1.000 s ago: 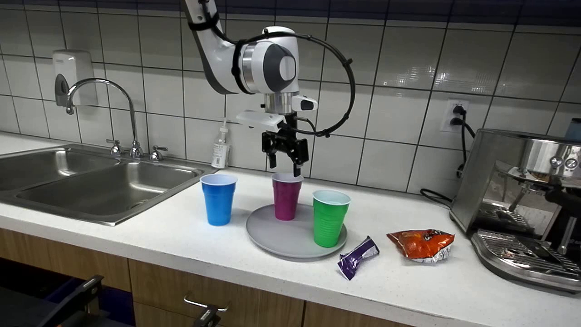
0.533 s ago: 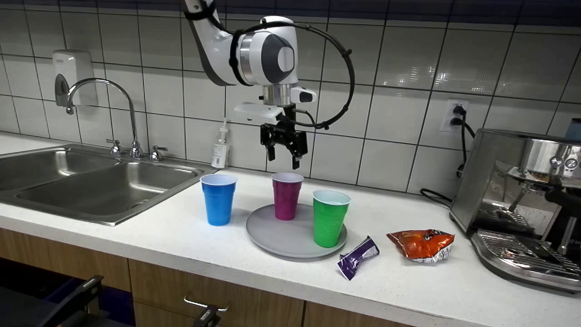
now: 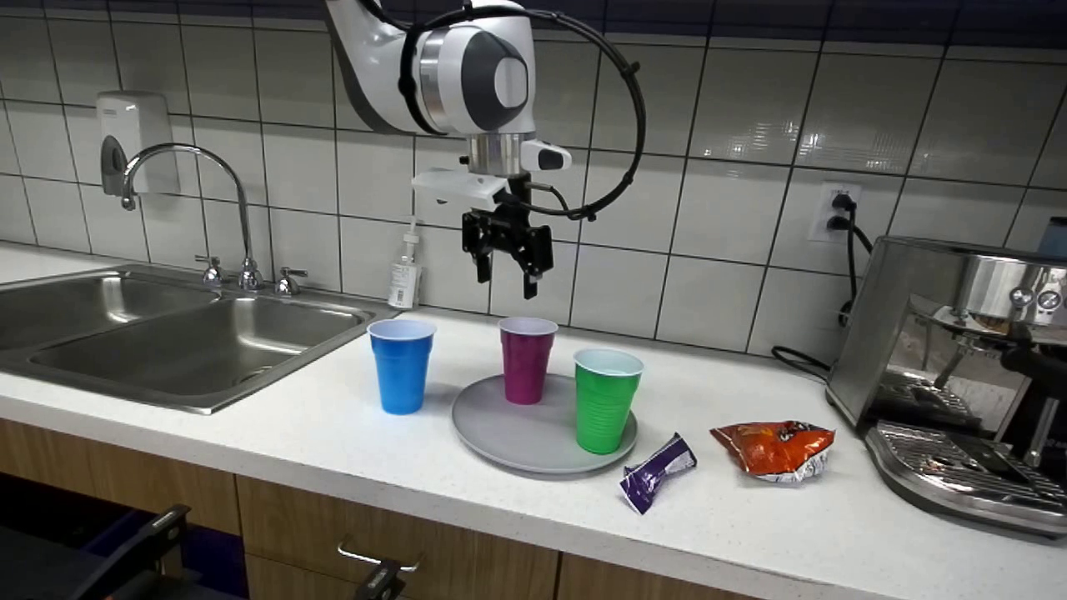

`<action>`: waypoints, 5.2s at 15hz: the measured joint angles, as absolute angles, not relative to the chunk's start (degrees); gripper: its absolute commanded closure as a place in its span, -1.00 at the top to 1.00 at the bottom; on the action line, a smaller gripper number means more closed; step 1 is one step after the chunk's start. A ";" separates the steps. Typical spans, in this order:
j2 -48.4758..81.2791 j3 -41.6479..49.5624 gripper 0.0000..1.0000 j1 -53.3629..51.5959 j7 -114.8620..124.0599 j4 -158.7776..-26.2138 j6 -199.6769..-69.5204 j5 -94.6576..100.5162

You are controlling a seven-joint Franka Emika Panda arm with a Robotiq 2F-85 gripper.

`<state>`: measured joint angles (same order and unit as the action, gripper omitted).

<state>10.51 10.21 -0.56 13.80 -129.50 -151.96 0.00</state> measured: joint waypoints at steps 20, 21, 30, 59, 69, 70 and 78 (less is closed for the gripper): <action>-8.16 4.24 1.00 -0.79 3.63 -145.90 -150.31 -1.03; -8.71 3.97 1.00 -0.93 3.14 -146.37 -150.14 -1.10; -10.84 1.73 1.00 -3.27 0.81 -149.95 -149.43 -1.17; -2.32 -3.14 1.00 -3.86 0.88 -146.84 -148.04 -0.33; 1.94 -3.23 1.00 -3.91 0.92 -144.01 -148.03 -0.19; 2.28 -3.23 1.00 -3.91 0.92 -143.78 -148.02 -0.17; 4.73 -3.18 1.00 -3.91 0.92 -141.85 -147.88 -0.15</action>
